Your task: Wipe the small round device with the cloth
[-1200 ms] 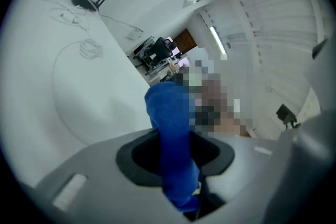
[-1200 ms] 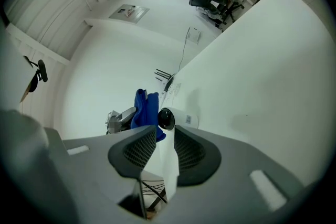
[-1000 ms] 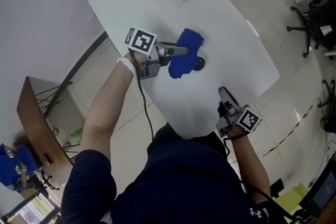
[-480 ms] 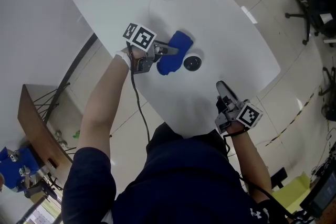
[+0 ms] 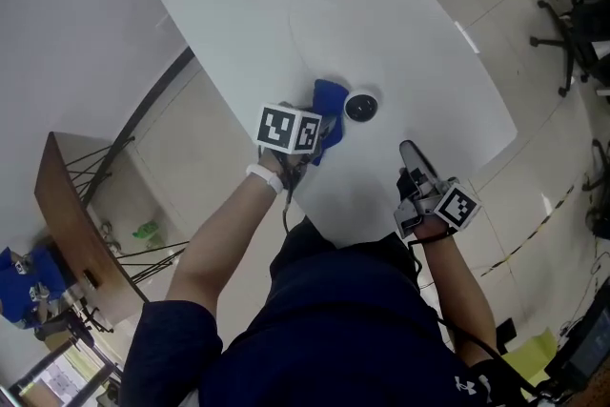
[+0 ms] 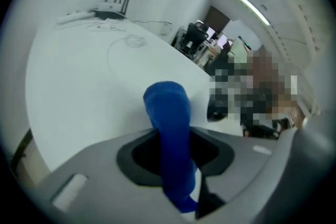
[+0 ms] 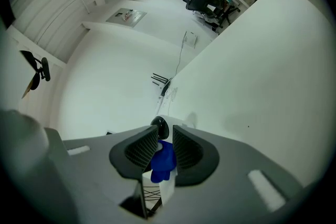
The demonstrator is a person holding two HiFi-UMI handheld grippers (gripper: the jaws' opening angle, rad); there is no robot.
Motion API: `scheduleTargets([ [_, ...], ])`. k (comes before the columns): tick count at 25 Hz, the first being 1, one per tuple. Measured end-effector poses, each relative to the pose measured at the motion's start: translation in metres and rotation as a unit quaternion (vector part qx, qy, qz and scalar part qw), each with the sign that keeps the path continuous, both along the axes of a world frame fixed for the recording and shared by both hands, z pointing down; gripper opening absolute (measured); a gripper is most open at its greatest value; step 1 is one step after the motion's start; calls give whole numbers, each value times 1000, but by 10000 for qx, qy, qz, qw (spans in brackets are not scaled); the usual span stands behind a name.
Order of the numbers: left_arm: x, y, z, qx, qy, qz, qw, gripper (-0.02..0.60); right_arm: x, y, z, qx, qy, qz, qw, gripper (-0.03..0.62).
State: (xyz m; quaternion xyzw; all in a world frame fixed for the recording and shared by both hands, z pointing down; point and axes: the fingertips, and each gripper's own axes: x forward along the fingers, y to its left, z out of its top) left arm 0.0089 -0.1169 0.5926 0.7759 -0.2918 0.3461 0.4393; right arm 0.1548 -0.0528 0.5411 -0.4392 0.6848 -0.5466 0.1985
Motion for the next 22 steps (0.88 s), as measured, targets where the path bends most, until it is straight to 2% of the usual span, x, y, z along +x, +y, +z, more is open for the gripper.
scheduleTargets([
  [2,4,24,3,-275,256,-706,9968,144,2,3,6,-82,-54,-6,10000,92],
  [4,14,46,6,-714,660,-1397,9854,146,8,6,10,-149,-114,19,9998,89],
  [6,27,63,8,-1062,964,-1787,9734,147,15,6,9,-129,-133,37,9998,89],
  [7,34,70,9,-1134,1019,-1803,9717,147,18,7,8,-91,-132,37,9999,89],
  [9,49,79,9,-1111,978,-1581,9763,147,25,7,4,3,-115,26,9999,89],
  [11,67,84,8,-1015,888,-1170,9839,147,35,7,3,40,-91,49,9999,89],
  [15,112,90,5,-831,676,84,9942,147,59,9,7,22,-21,241,9997,89],
  [17,127,80,5,-530,437,657,9955,147,66,10,7,39,-23,312,9995,89],
  [19,132,66,7,-228,135,1051,9941,146,70,14,8,-12,-105,357,9993,89],
  [22,126,55,11,-37,-185,1245,9920,146,71,21,10,-101,-225,337,9991,84],
])
